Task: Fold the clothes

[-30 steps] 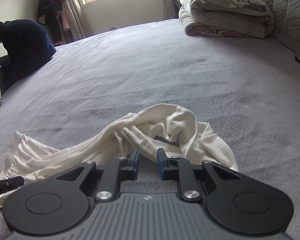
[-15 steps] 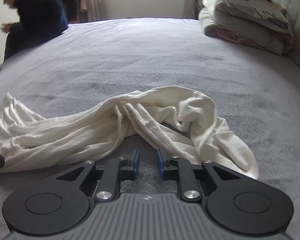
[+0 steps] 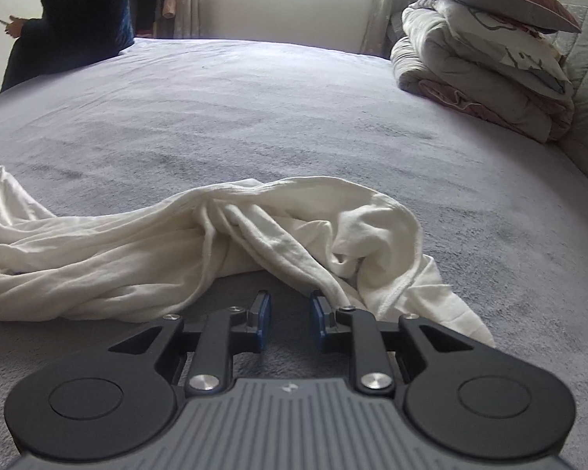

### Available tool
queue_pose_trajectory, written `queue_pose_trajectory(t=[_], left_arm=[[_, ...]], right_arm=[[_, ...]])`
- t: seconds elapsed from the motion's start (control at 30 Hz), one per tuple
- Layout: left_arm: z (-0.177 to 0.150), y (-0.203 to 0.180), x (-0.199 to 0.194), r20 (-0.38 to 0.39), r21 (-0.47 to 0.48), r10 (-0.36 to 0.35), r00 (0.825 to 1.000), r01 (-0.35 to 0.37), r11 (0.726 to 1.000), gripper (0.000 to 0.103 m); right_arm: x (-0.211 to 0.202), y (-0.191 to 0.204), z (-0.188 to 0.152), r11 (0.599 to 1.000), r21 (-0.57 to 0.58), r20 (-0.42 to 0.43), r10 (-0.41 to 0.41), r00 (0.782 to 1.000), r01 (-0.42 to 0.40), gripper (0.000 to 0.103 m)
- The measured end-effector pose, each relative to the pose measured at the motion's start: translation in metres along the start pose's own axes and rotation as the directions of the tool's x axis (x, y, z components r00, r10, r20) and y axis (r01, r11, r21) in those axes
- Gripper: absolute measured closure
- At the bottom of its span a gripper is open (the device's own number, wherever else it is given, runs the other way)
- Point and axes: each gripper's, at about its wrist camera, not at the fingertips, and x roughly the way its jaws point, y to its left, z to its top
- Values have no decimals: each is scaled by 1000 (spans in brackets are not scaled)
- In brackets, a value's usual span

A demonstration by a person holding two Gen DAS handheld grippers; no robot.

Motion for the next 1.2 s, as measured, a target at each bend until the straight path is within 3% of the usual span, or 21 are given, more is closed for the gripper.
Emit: queue_pose_trajectory(t=[0.1, 0.13, 0.2, 0.3, 0.43, 0.57, 0.67, 0.83, 0.9, 1.2], left_arm=[[0, 2, 0, 8, -6, 16, 1000, -16, 1000, 65], [1, 3, 0, 10, -6, 22, 1000, -22, 1000, 67], [2, 6, 0, 17, -14, 35, 999, -35, 999, 82], [5, 10, -2, 23, -44, 35, 999, -34, 998, 91], [9, 13, -9, 45, -76, 30, 999, -26, 997, 92], [8, 11, -12, 48, -85, 24, 999, -20, 996, 91], [7, 8, -15, 52, -84, 16, 999, -12, 996, 91], [7, 3, -16, 48, -70, 1, 999, 2, 998, 90], [7, 3, -14, 42, -63, 0, 999, 3, 998, 89], [8, 10, -5, 9, -72, -10, 1000, 11, 997, 86]], right_arm=[[0, 0, -1, 999, 4, 10, -36, 999, 36, 103], [-1, 0, 0, 998, 5, 13, -55, 998, 55, 103], [-8, -4, 3, 996, 40, 31, -78, 996, 77, 103], [-26, -12, 8, 992, 83, 67, -103, 992, 97, 103], [-52, -18, 11, 990, 87, 98, -120, 988, 112, 103], [-64, -25, 7, 992, 120, 74, -44, 996, 34, 99], [-58, -16, 4, 993, 116, 60, 7, 998, -14, 93], [-38, 13, 5, 998, 16, 27, 54, 998, -54, 86], [-28, 20, 6, 999, -12, 12, 47, 999, -47, 82], [0, 18, 10, 999, -29, -10, 31, 999, -31, 78]])
